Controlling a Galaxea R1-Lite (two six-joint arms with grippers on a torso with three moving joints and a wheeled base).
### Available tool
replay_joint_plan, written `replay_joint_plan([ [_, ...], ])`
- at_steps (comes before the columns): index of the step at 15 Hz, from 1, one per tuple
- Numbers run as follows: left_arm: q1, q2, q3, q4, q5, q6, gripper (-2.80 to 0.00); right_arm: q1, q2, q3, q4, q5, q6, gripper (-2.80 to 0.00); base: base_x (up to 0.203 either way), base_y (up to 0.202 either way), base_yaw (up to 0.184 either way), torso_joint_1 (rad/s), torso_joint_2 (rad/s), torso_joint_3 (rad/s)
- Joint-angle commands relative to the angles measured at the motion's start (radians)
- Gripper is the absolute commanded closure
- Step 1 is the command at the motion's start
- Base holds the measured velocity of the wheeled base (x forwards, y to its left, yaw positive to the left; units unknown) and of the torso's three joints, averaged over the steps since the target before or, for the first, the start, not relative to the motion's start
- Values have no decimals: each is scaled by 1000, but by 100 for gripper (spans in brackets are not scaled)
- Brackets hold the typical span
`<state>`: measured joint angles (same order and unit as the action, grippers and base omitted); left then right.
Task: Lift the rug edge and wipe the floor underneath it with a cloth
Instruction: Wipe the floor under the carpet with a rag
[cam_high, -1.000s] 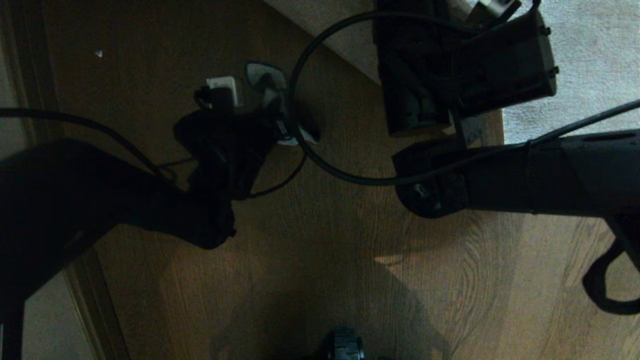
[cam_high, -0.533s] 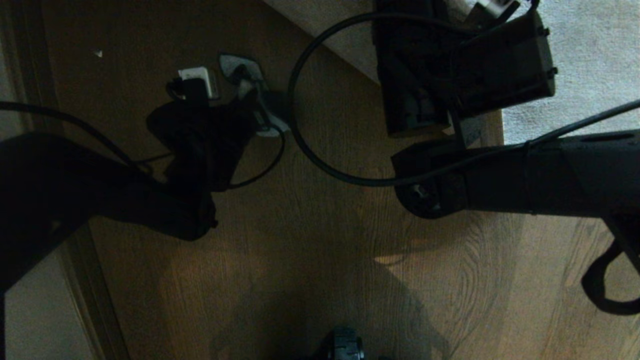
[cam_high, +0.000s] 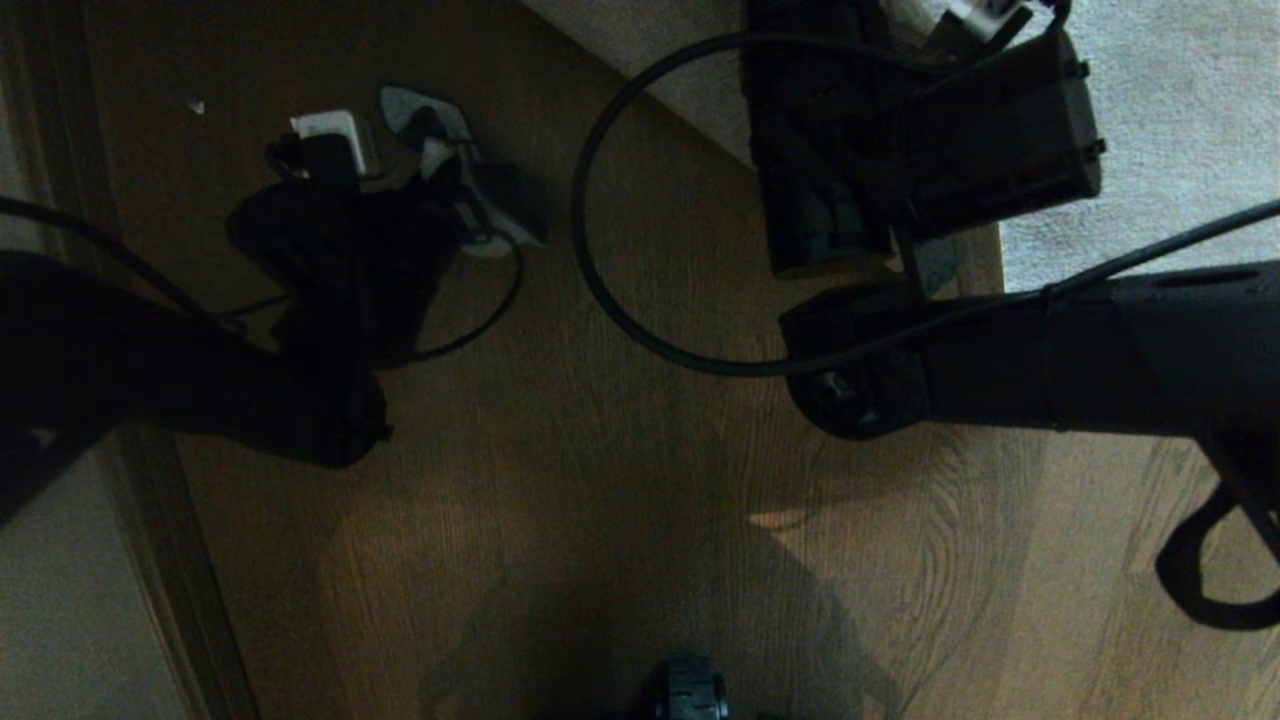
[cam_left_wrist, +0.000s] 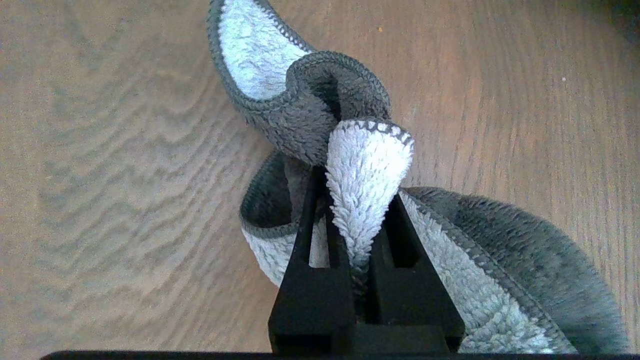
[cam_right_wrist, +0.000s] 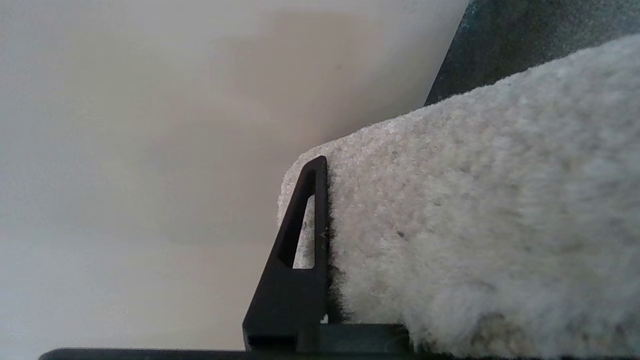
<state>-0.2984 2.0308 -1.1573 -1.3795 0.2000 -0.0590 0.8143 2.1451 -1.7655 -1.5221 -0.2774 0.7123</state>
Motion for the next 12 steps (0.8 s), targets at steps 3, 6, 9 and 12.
replay_joint_plan([
  [3,-36,-92,139,-17,1,0,0,0,2,0,-48,0,6,0,0,0,0,0,0,0],
  [6,-170,-185,305,-27,1,-1,0,0,4,0,-48,0,6,0,0,0,0,0,0,0],
  [9,-268,-228,395,-29,2,-1,0,0,15,-2,-48,0,6,0,0,0,0,0,0,0],
  [12,-309,-231,447,-30,4,-1,0,0,18,-2,-48,0,6,0,0,0,0,0,0,0],
])
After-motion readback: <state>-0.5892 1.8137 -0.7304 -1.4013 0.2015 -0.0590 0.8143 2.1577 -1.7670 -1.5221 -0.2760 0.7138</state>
